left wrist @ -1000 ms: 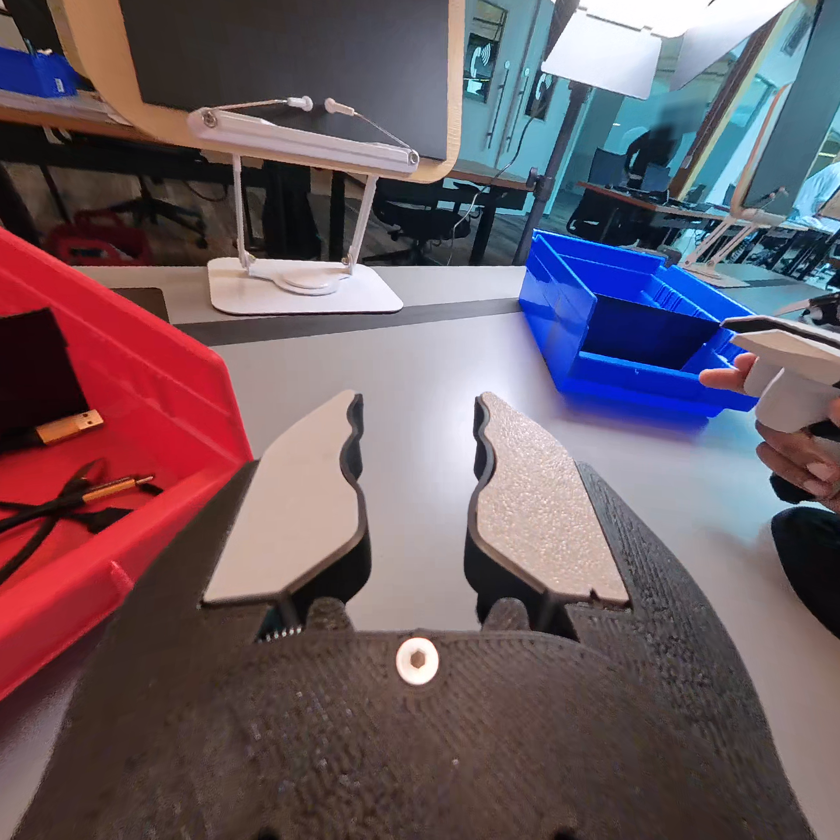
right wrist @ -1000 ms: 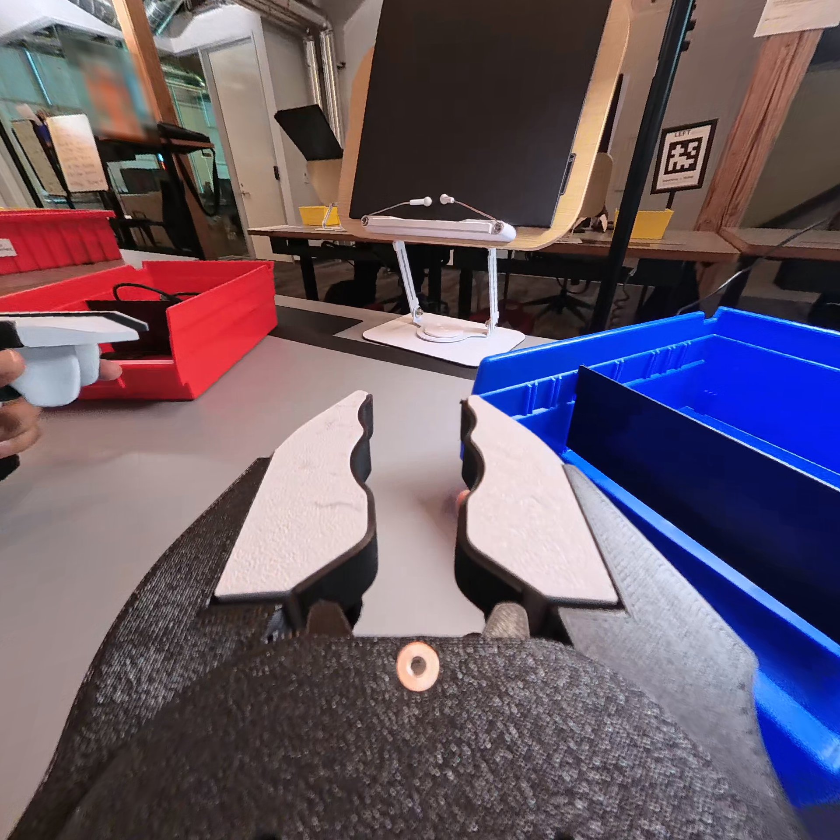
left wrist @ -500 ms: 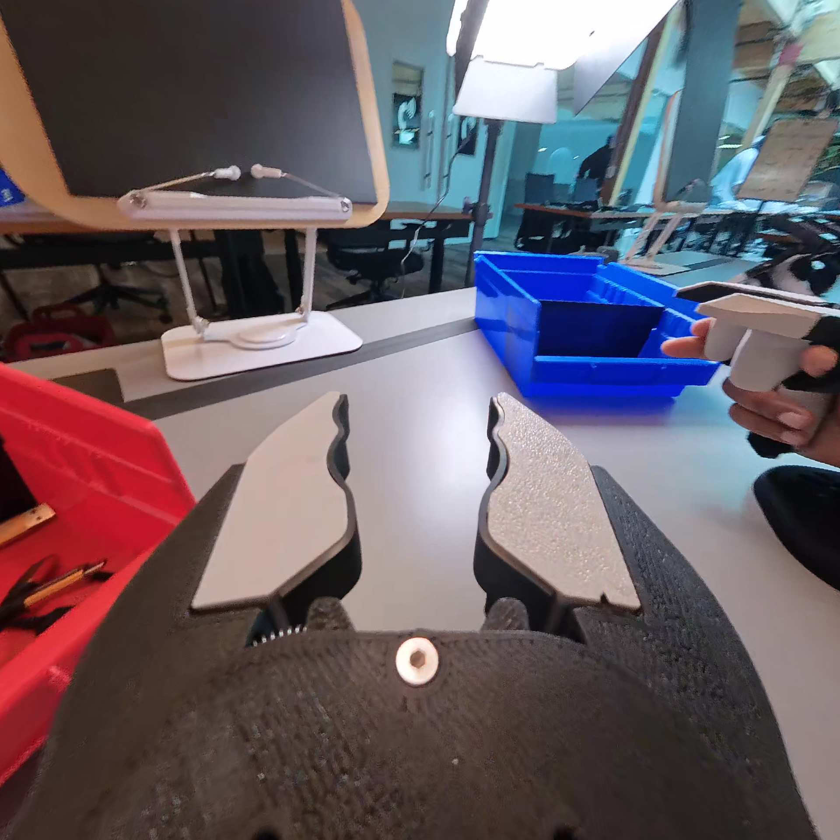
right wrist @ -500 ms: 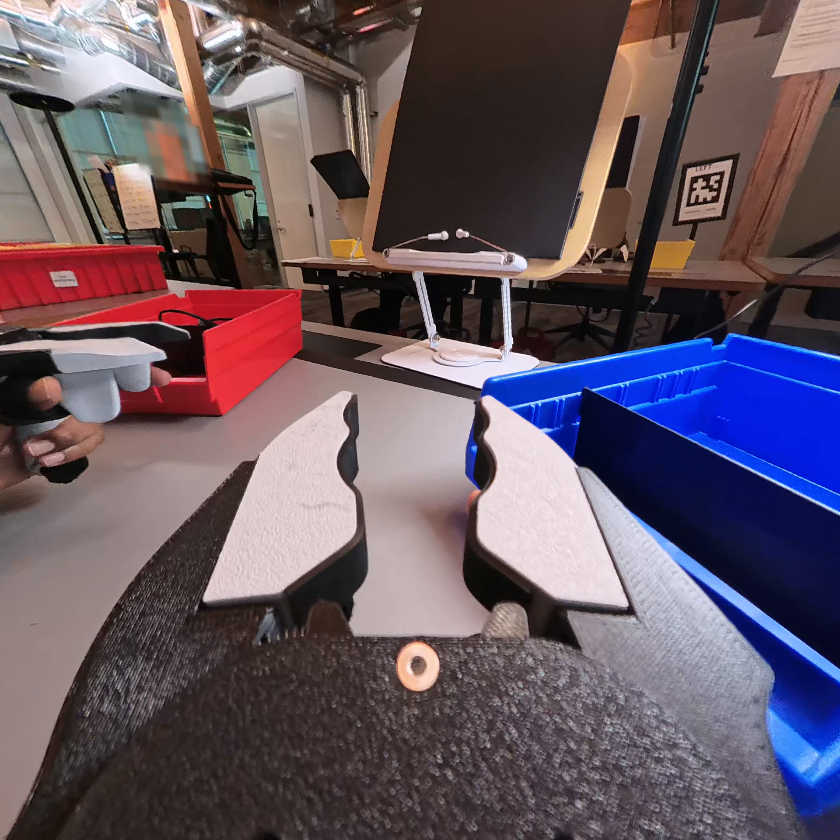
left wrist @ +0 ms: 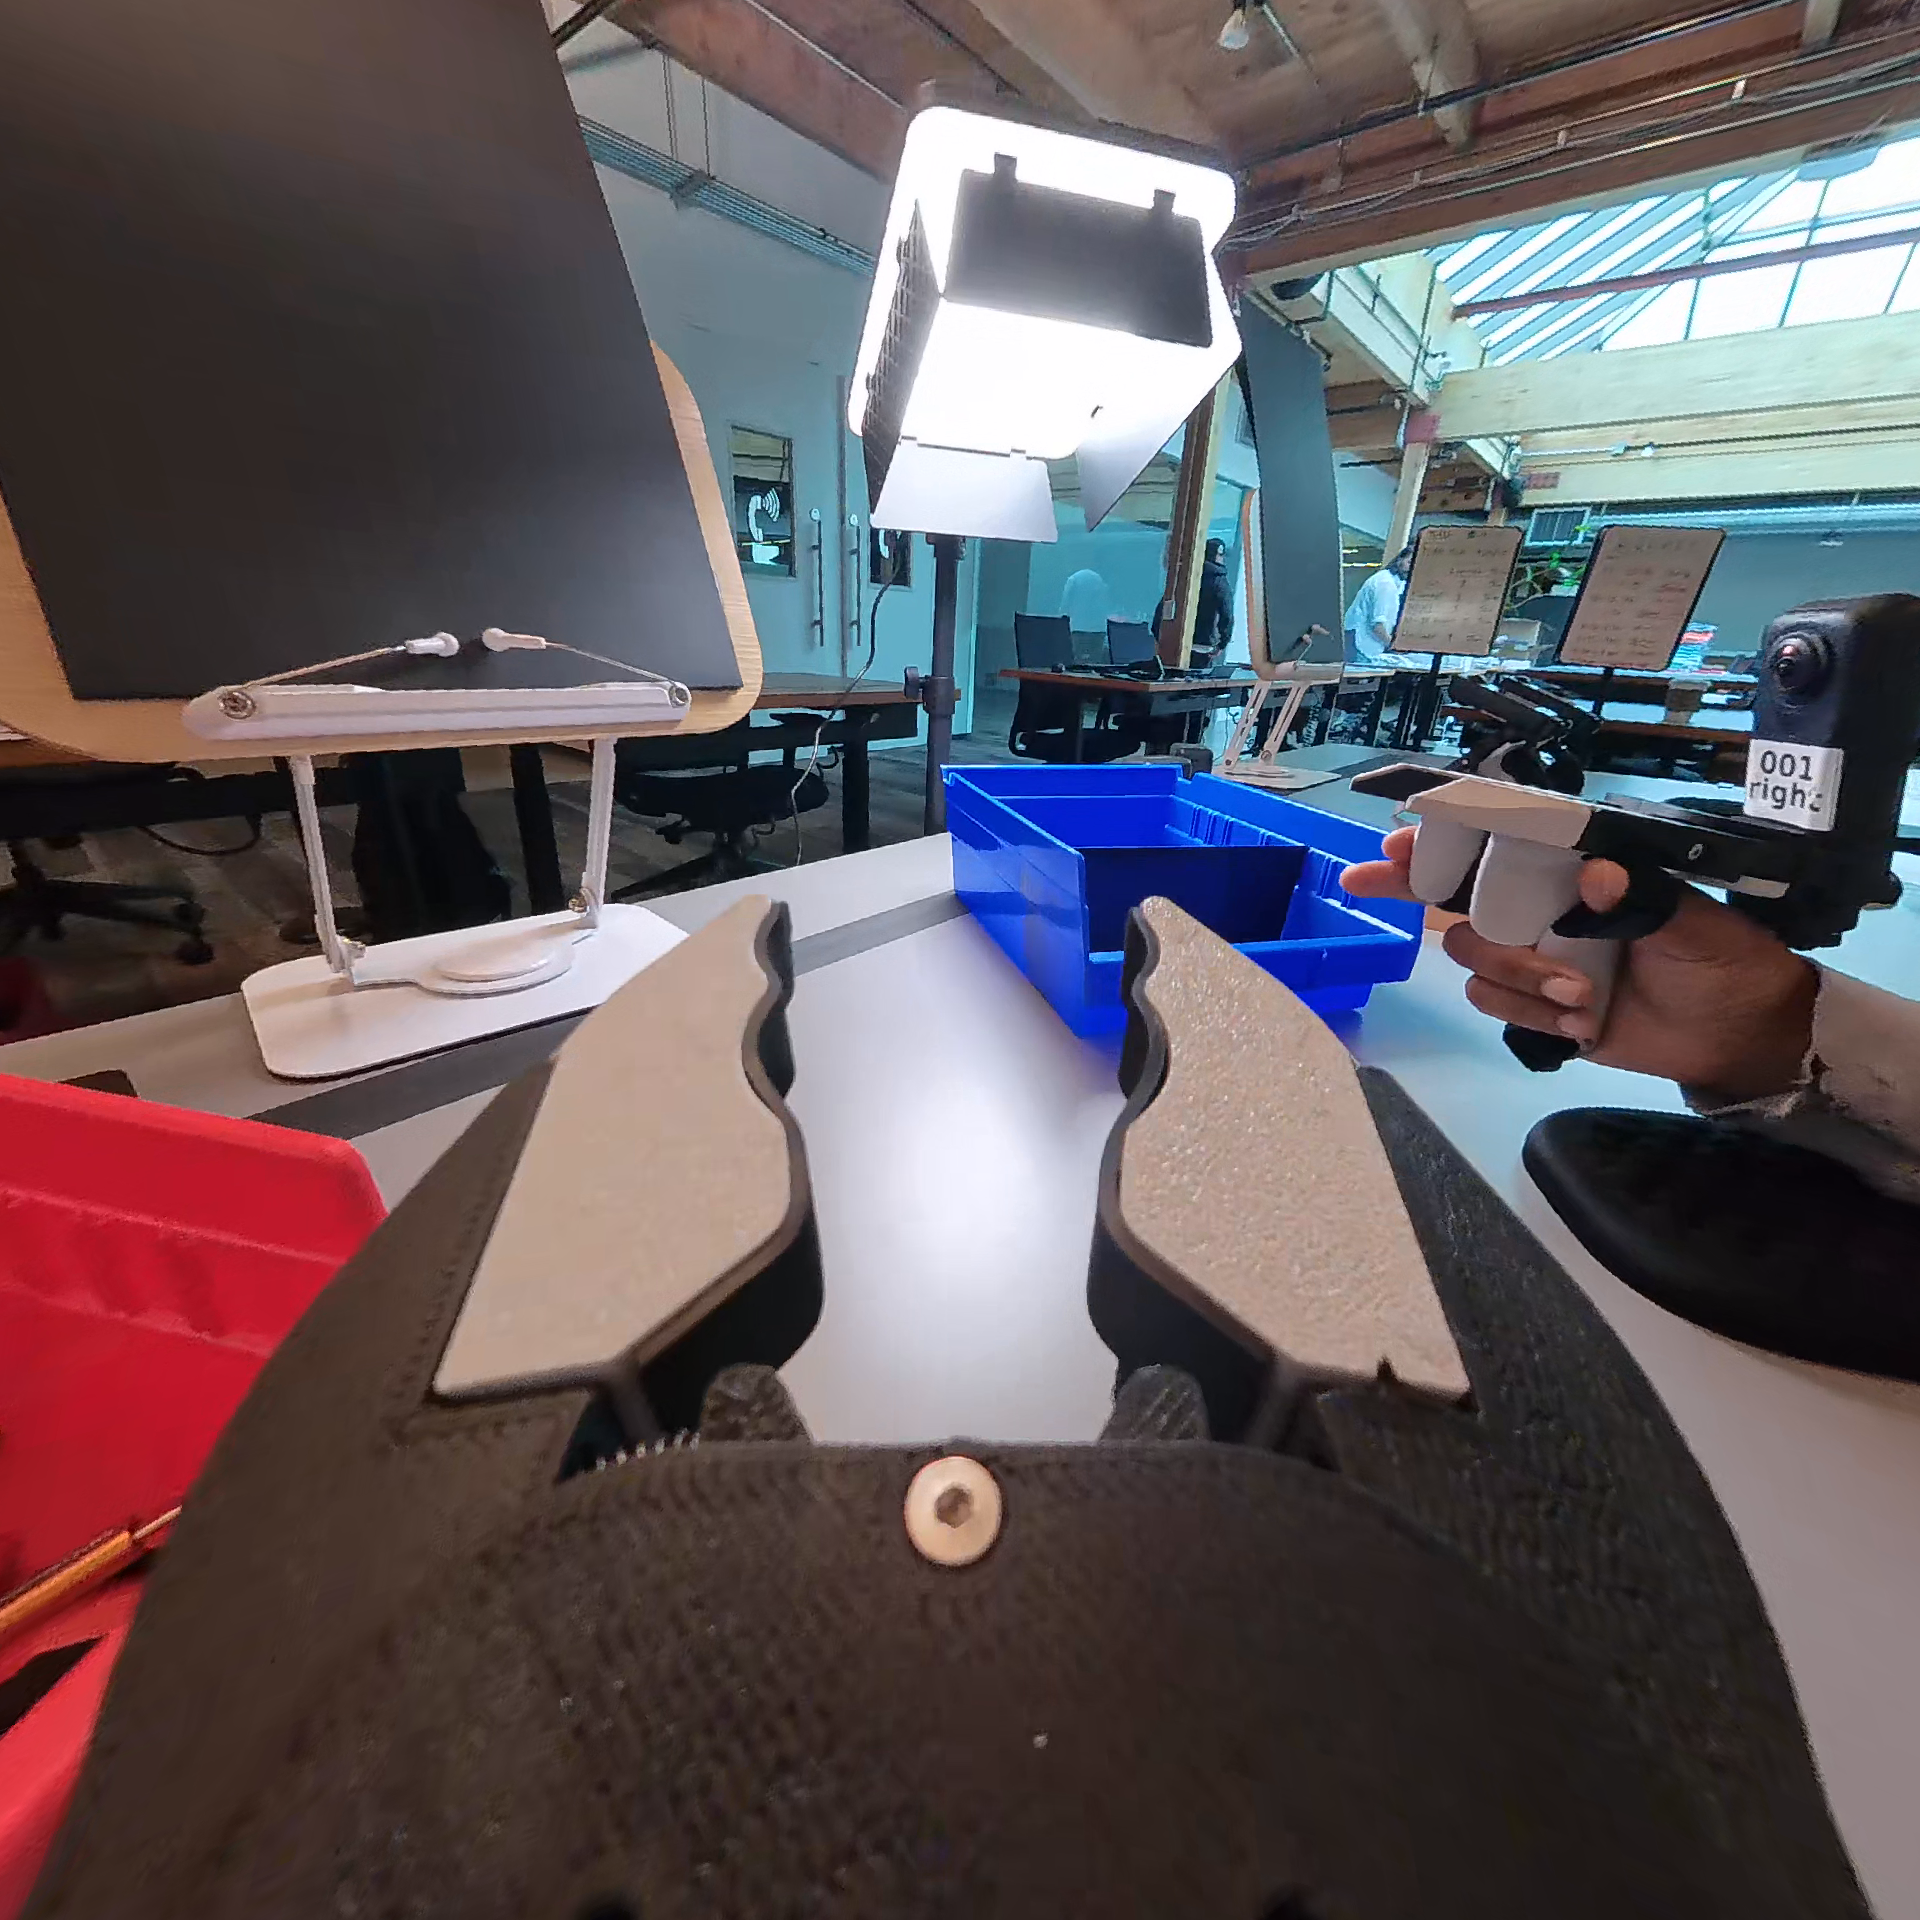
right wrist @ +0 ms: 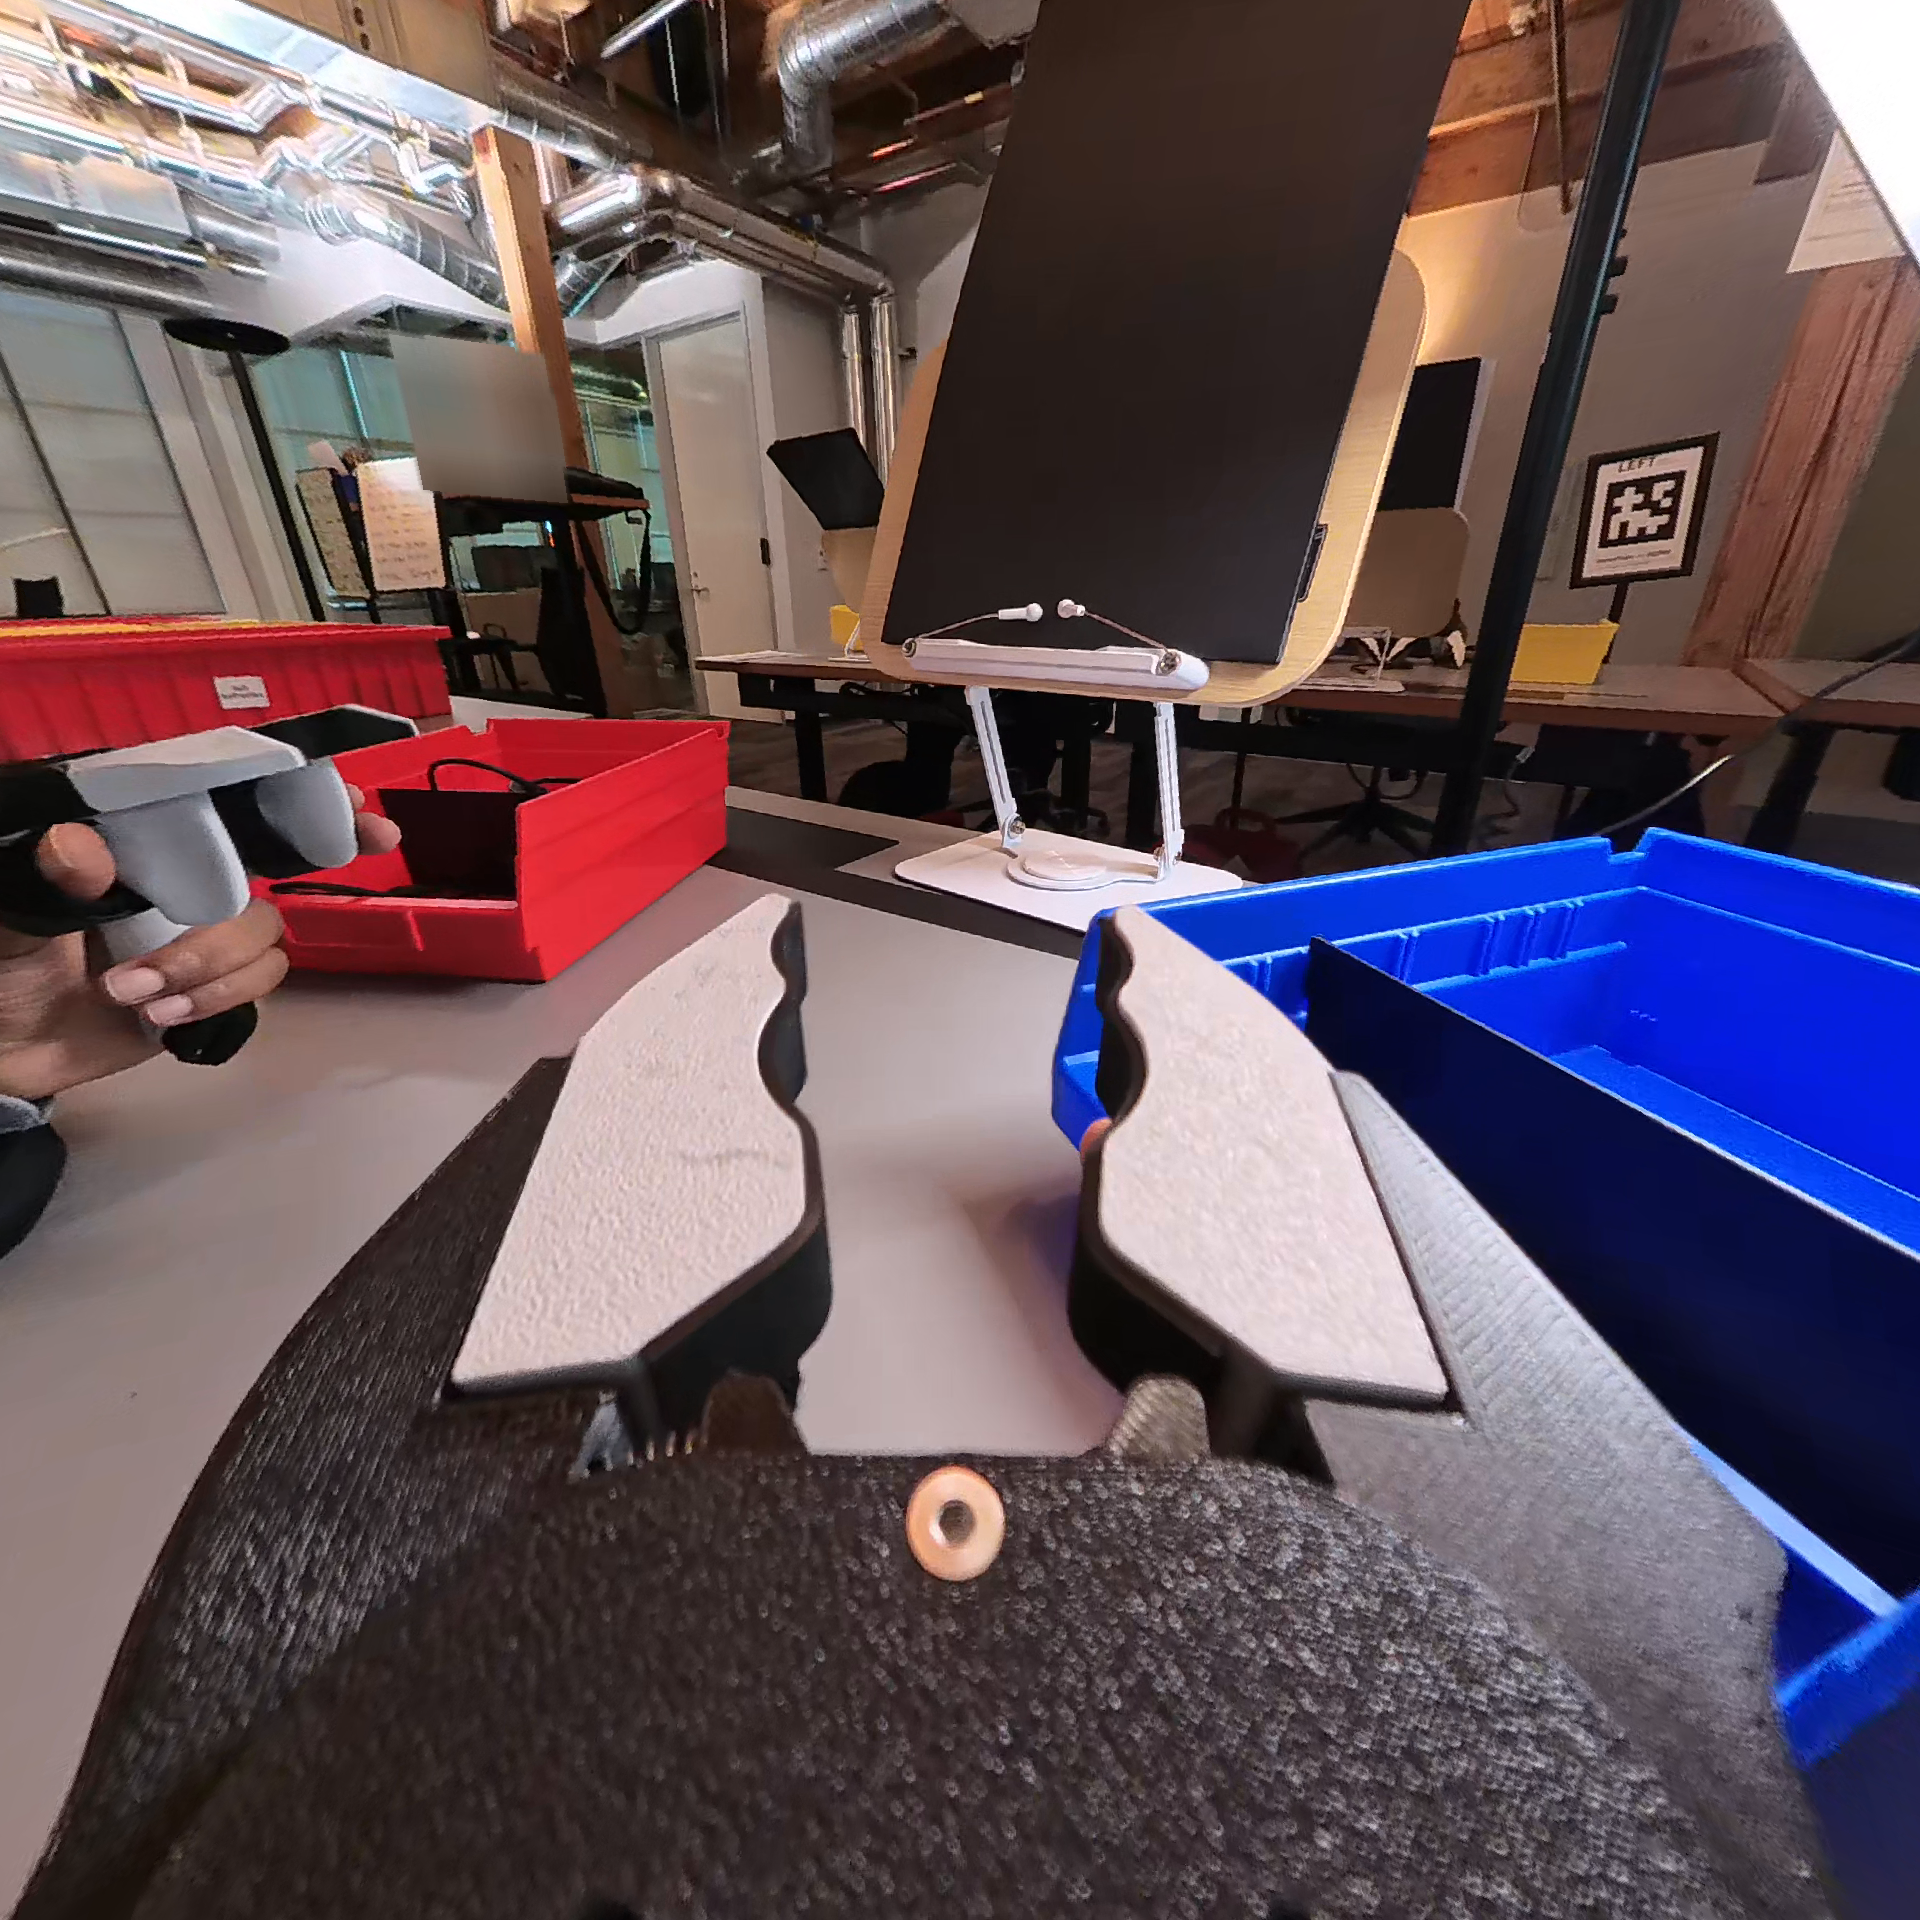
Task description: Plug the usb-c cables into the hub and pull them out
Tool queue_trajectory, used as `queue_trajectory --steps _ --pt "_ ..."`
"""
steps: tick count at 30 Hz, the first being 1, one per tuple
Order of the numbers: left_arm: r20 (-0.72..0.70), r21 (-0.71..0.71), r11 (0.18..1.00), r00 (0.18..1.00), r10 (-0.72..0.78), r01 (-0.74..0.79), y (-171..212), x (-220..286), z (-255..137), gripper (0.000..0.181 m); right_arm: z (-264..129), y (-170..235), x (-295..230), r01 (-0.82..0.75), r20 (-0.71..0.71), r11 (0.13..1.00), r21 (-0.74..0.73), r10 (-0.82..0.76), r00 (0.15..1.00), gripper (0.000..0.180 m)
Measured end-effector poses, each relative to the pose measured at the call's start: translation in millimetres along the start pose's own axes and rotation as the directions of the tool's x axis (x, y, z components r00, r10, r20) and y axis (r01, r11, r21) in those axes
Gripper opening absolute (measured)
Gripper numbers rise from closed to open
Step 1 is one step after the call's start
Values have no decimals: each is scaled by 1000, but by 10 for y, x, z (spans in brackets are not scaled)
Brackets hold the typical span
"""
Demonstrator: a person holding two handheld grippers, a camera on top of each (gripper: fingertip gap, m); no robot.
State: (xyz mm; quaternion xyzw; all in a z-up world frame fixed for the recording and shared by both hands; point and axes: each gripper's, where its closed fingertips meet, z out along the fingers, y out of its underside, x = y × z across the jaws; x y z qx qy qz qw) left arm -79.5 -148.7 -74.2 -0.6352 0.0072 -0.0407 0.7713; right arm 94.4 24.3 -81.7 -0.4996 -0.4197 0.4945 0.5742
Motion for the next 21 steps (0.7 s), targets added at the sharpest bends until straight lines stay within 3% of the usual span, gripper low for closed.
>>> queue_trajectory --steps 21 --pt "-3 -45 998 999 44 -44 54 18 10 58 -16 6 14 8 10 1000 -6 -8 1000 56"
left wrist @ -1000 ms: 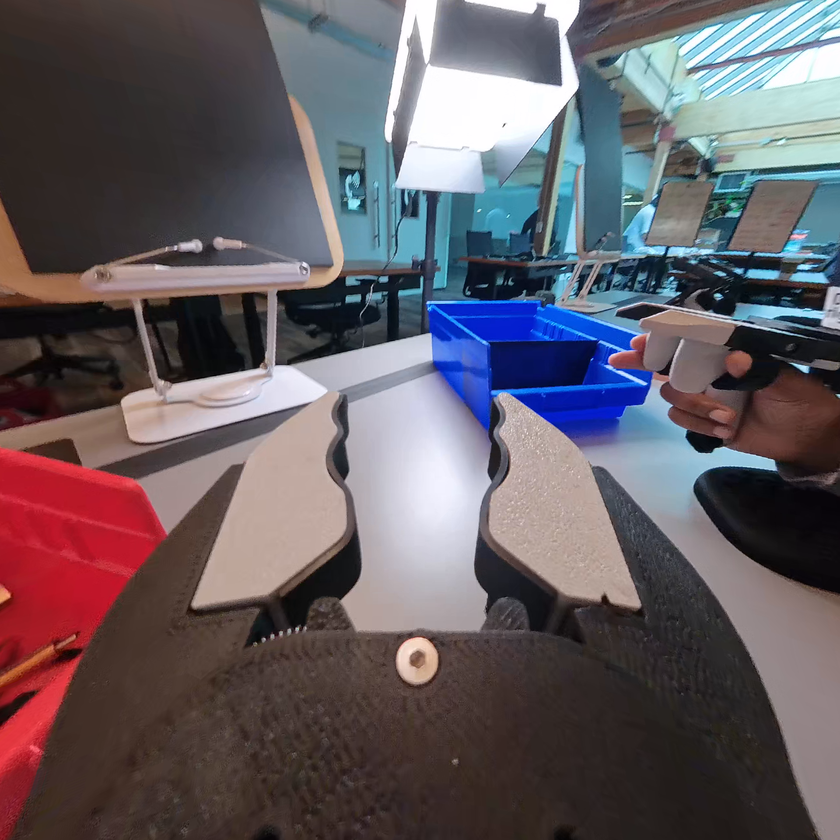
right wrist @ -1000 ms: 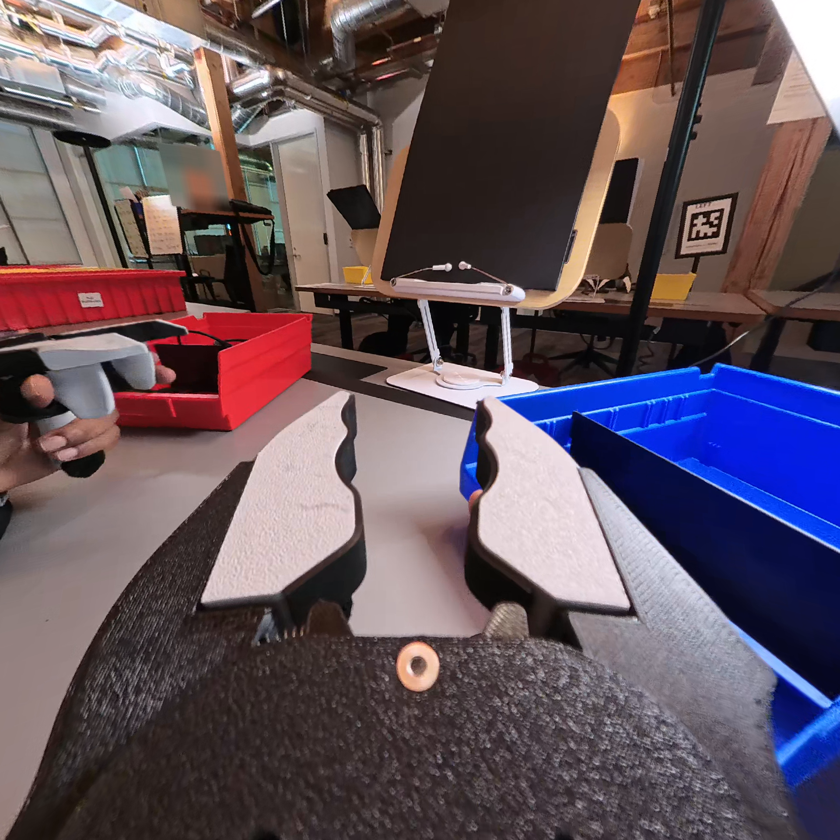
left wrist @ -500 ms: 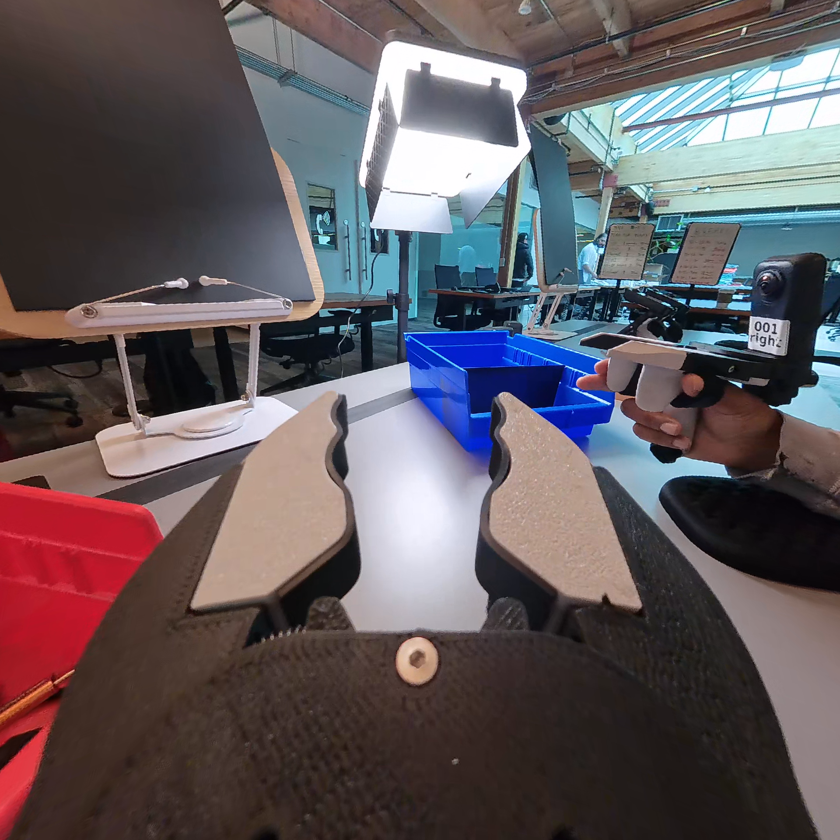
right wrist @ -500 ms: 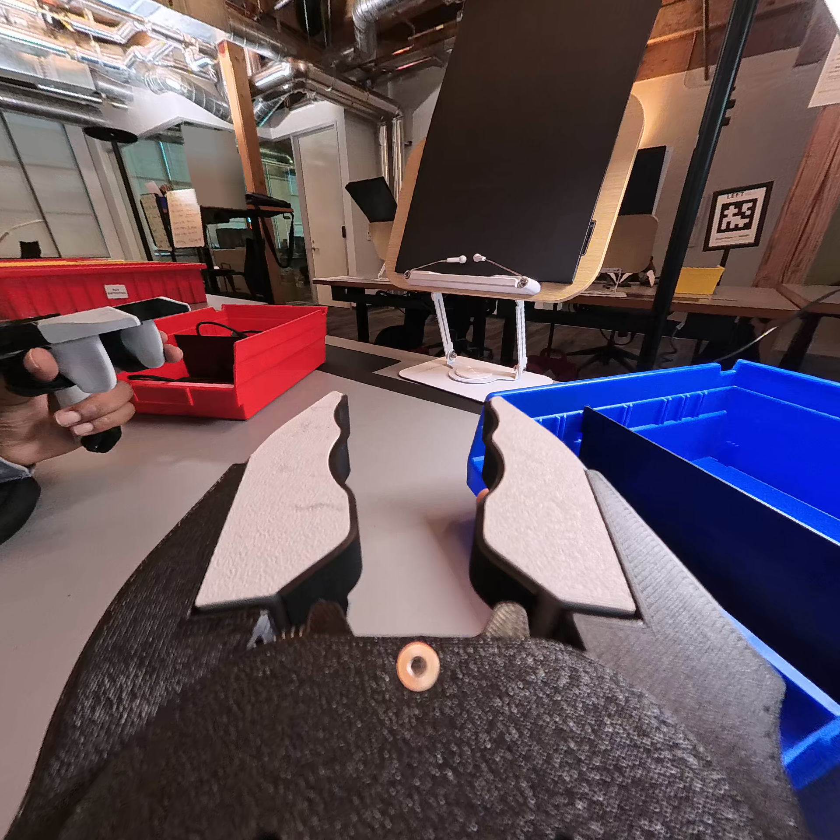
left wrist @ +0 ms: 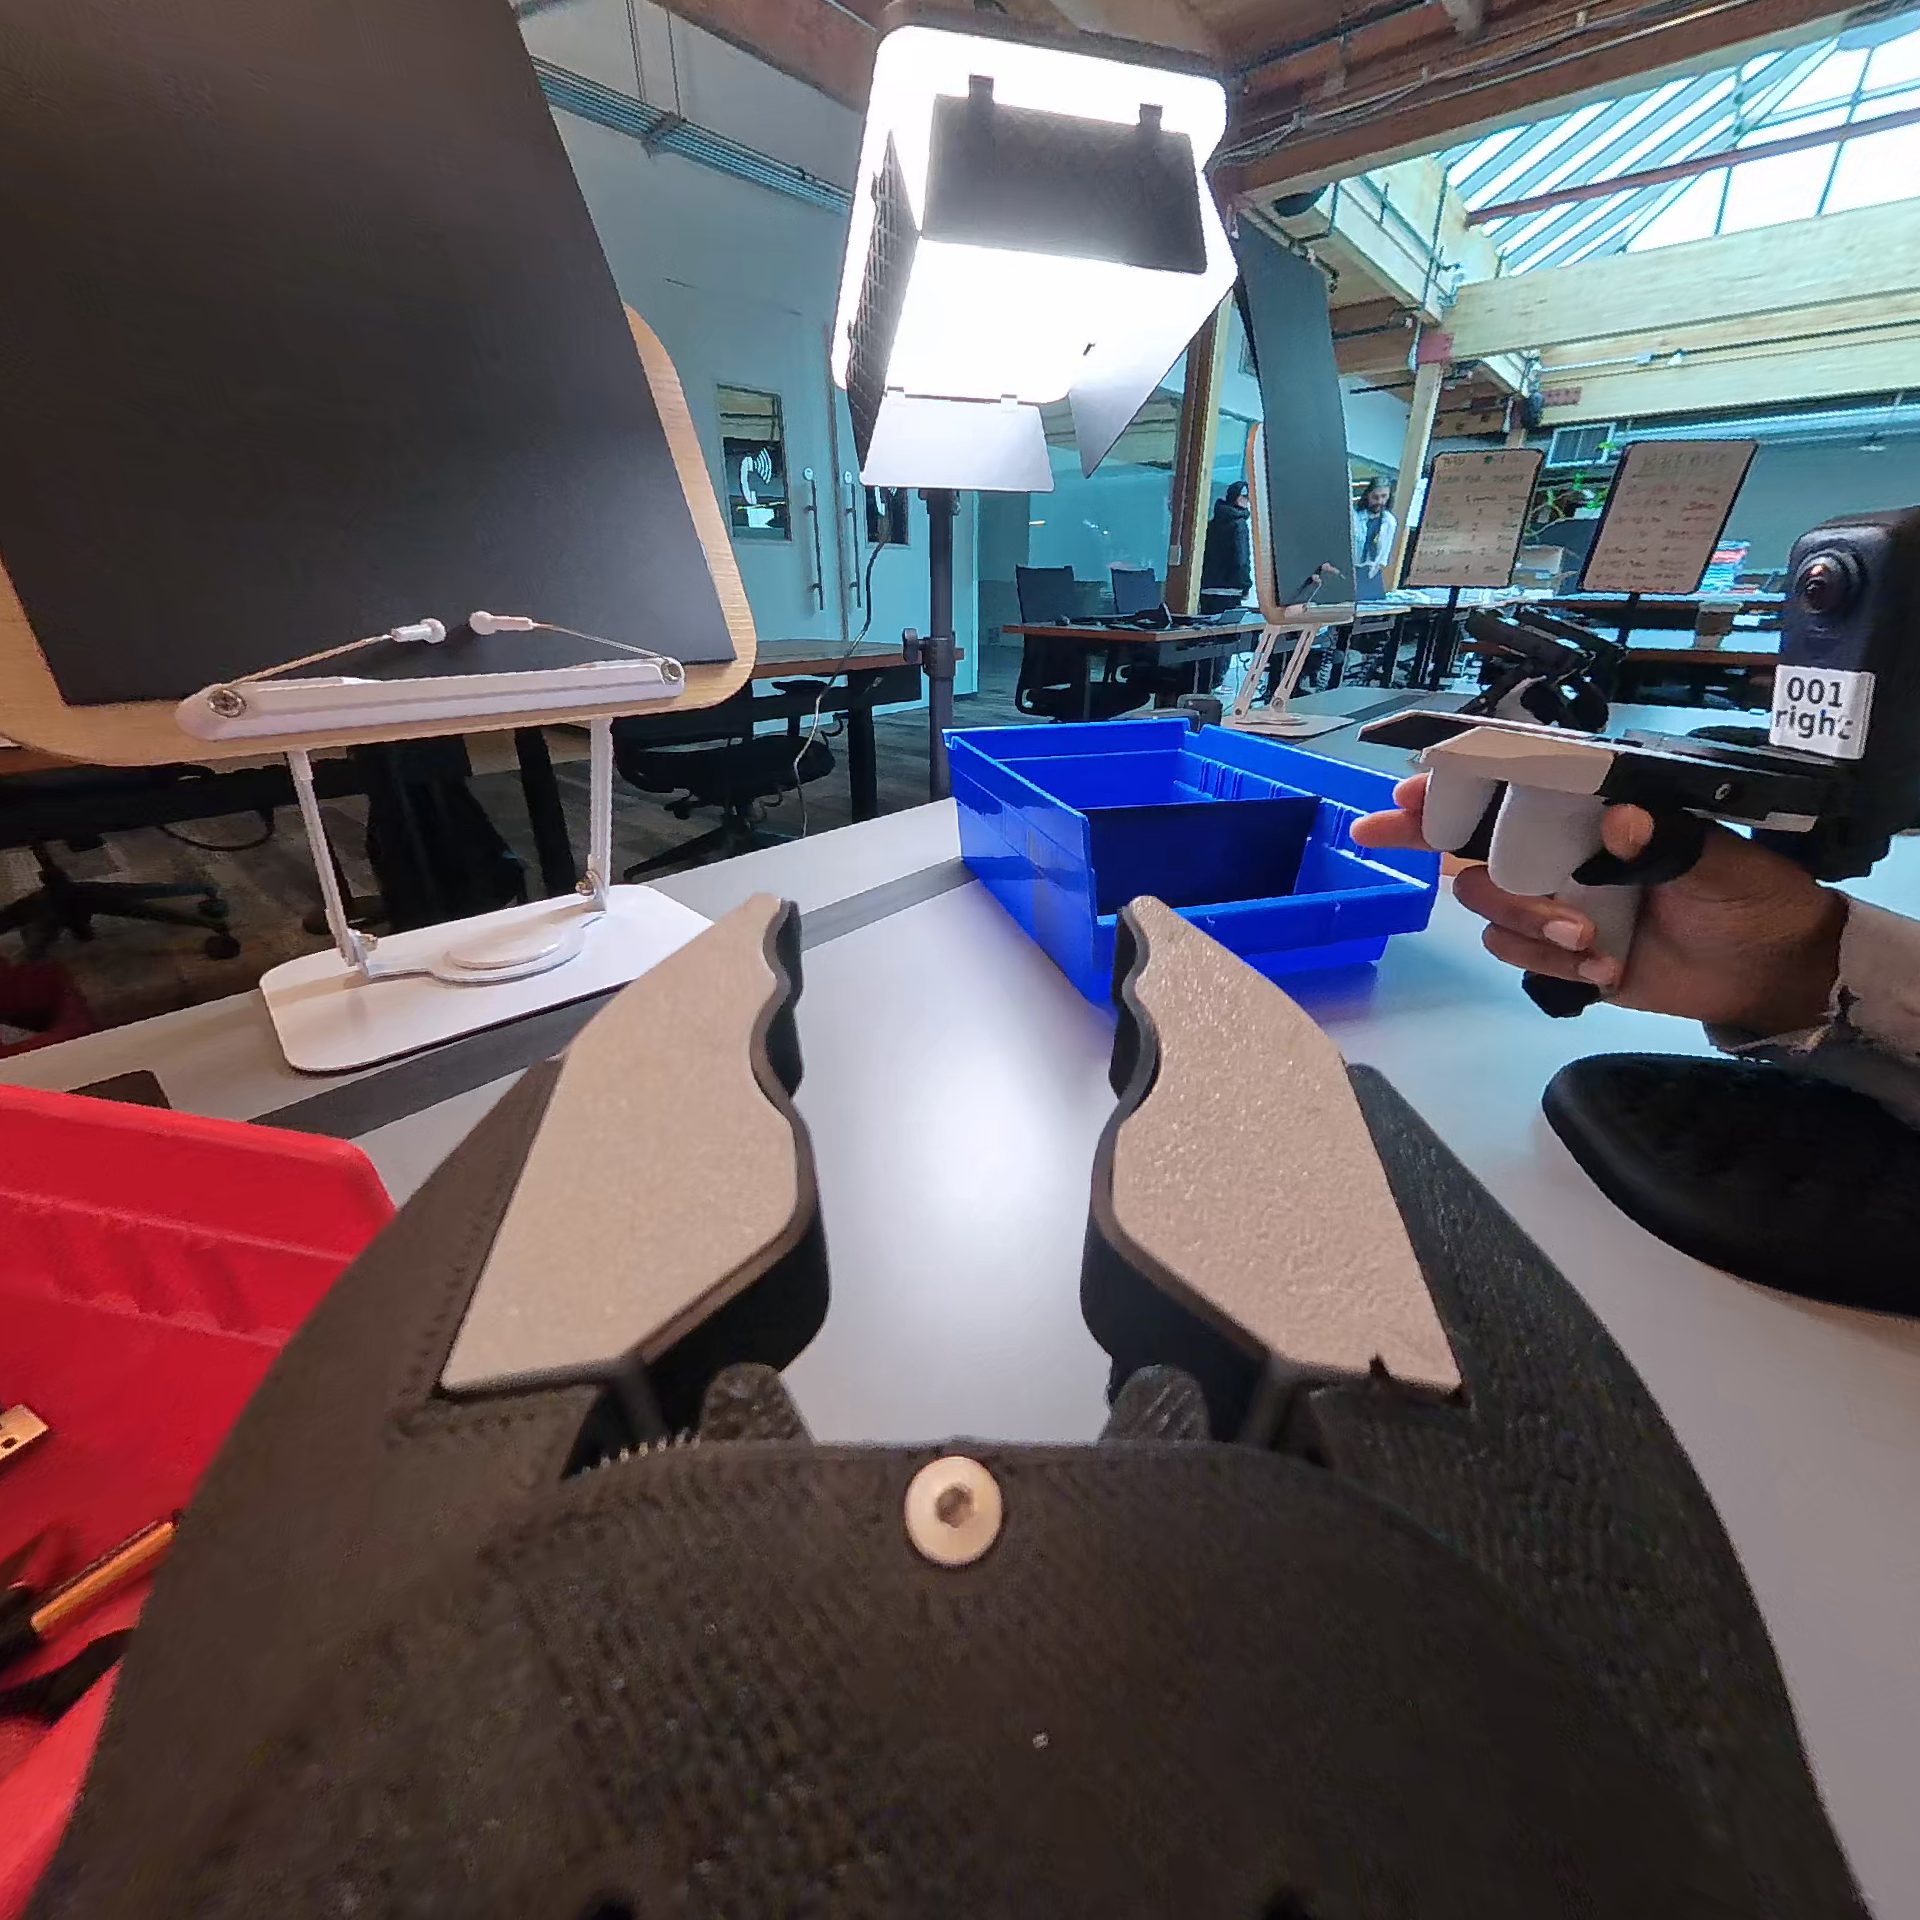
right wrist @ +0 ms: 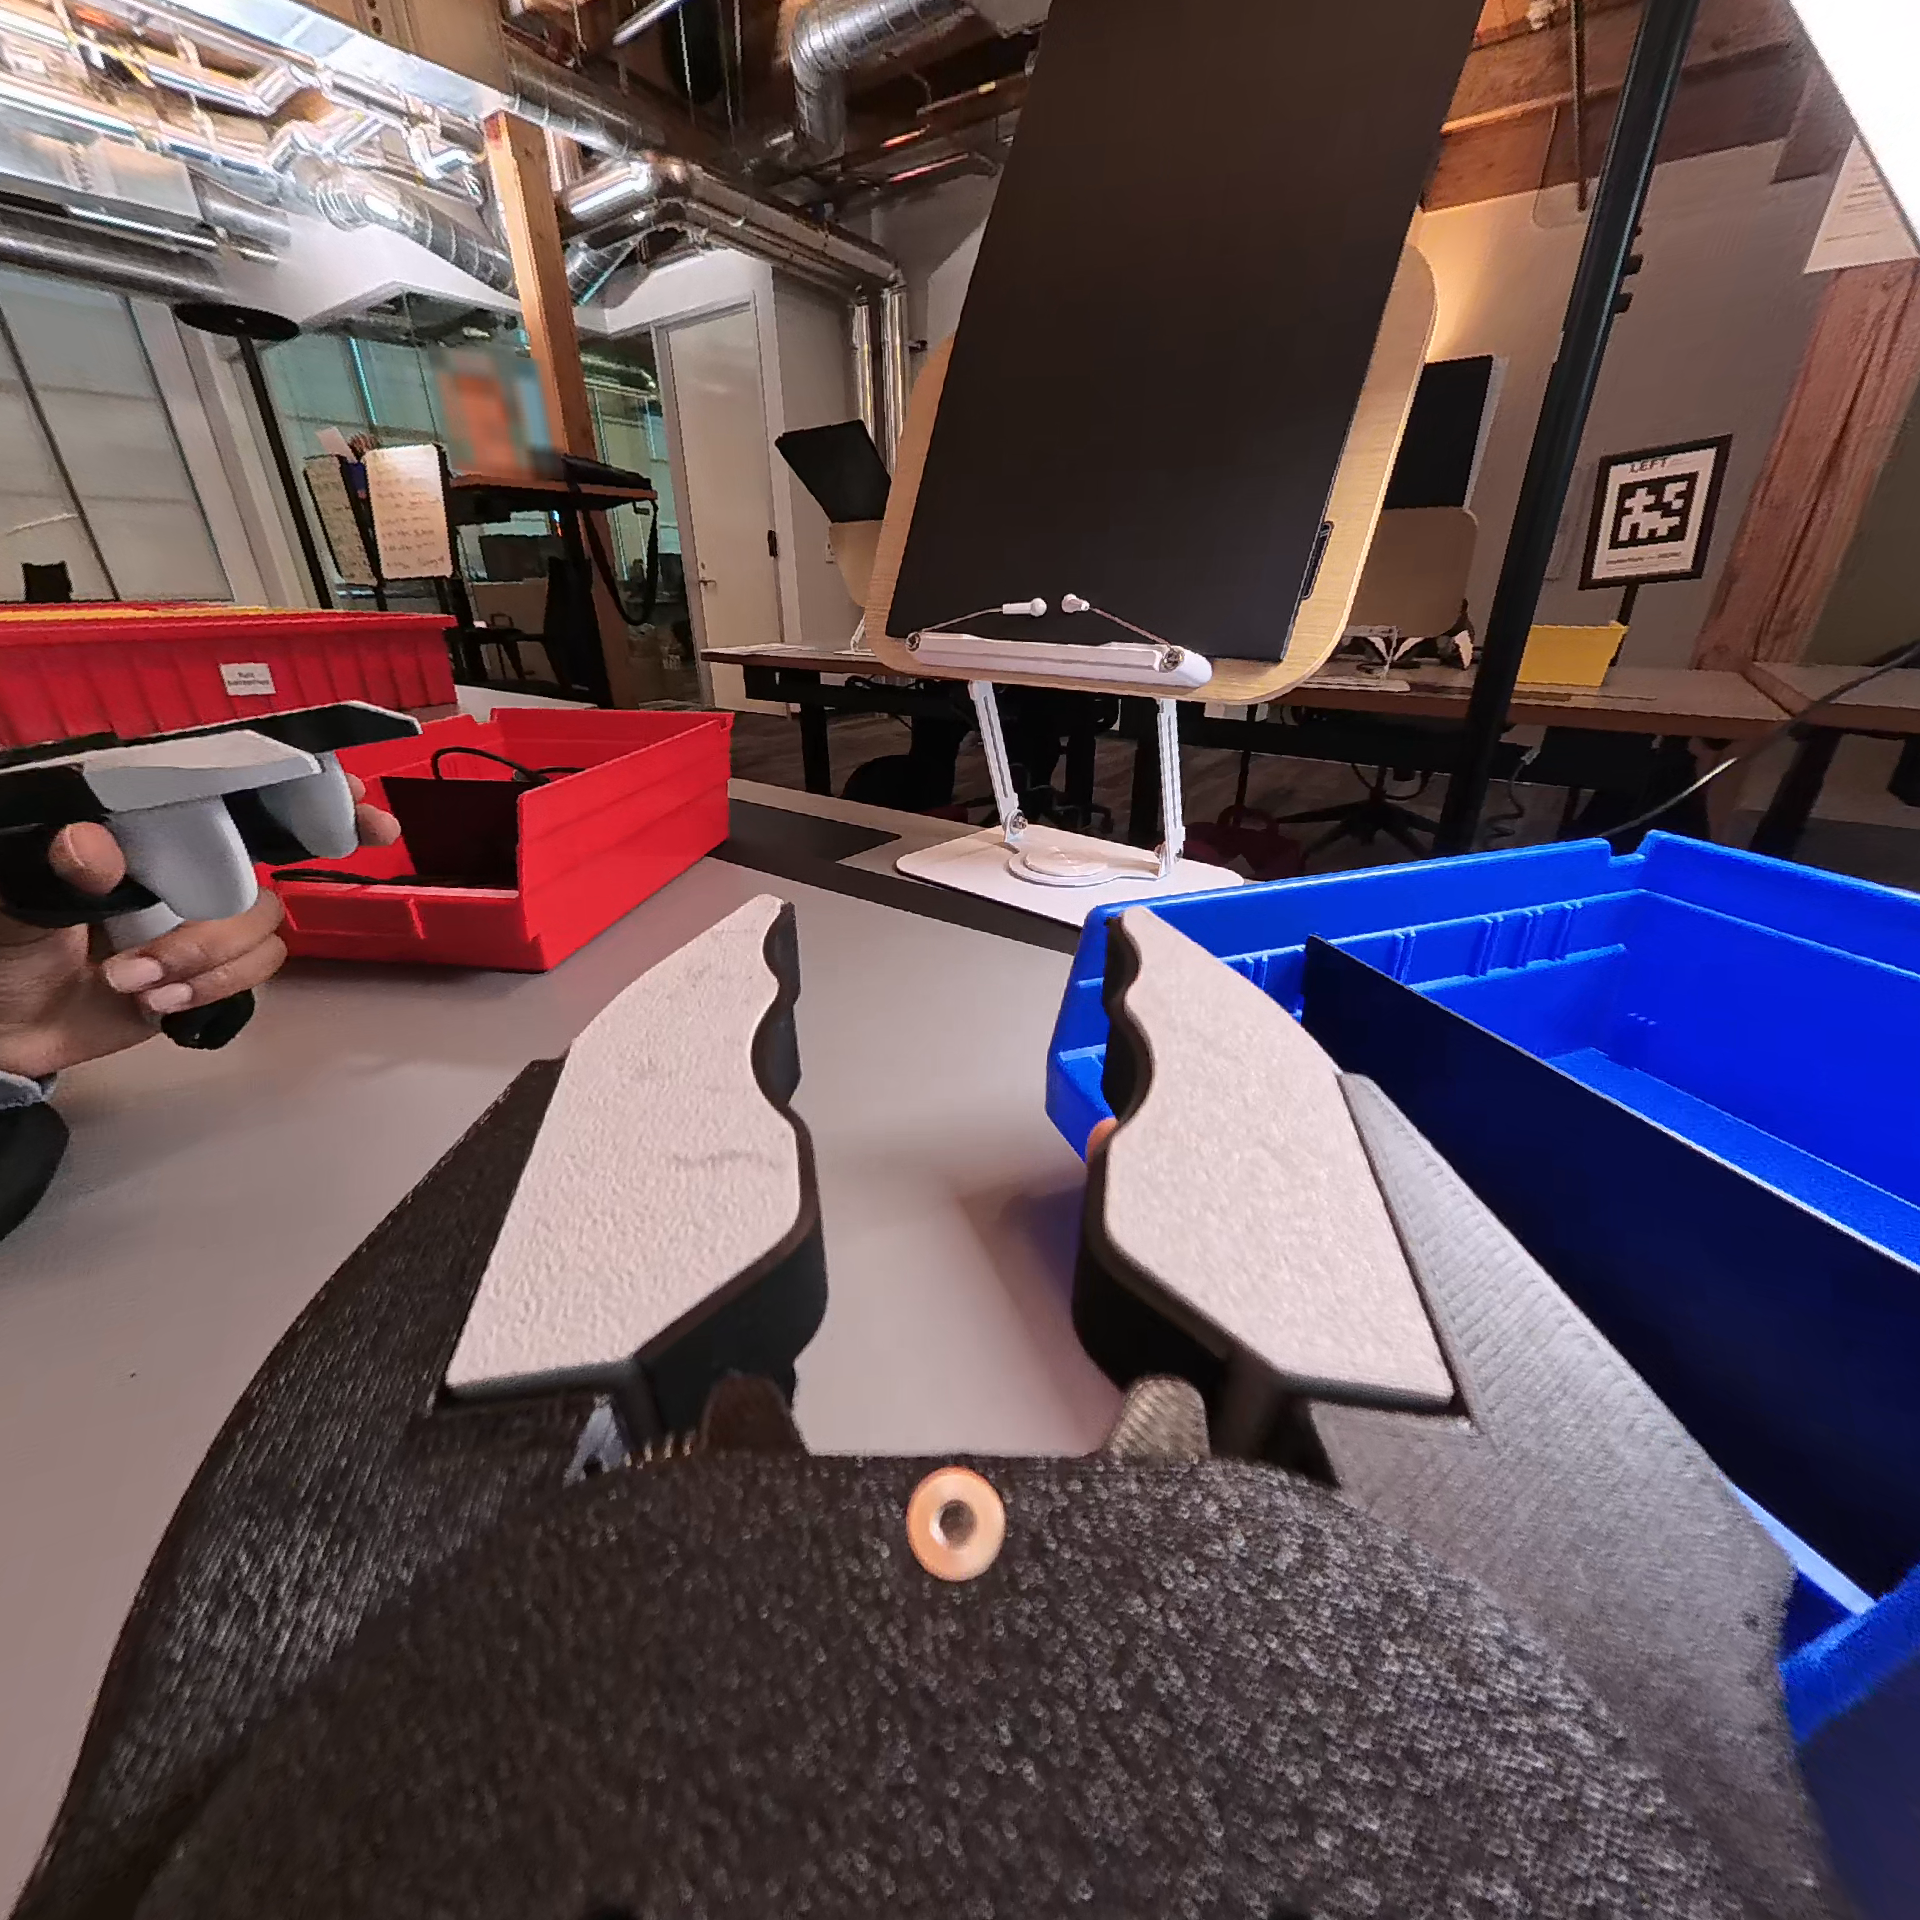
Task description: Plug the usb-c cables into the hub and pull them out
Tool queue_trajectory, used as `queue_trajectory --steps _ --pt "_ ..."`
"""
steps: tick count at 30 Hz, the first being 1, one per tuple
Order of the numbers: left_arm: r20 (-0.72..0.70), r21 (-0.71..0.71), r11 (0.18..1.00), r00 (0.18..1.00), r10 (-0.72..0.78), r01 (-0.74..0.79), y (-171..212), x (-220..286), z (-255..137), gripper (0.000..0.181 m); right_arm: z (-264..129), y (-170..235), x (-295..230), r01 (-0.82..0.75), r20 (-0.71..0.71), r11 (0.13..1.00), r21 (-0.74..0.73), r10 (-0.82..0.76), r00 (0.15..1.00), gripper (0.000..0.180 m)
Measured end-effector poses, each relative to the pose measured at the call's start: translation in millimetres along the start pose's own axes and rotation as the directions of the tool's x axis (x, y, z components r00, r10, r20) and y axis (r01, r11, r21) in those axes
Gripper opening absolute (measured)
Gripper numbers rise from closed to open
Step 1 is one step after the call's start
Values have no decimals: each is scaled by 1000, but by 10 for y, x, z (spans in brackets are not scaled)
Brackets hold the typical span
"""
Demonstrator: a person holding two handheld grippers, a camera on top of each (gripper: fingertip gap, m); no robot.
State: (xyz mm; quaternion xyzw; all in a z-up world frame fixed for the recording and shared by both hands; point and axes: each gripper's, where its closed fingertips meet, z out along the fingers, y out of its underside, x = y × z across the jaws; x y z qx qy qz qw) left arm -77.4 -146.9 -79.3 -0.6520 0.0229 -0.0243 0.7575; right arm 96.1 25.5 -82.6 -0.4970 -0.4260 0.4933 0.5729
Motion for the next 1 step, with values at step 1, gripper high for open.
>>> queue_trajectory --steps 1 --pt "0 0 1000 1000 1 -1 -3 2 -2 58 -3 0 1 0 0 1000 1 0 1000 56"
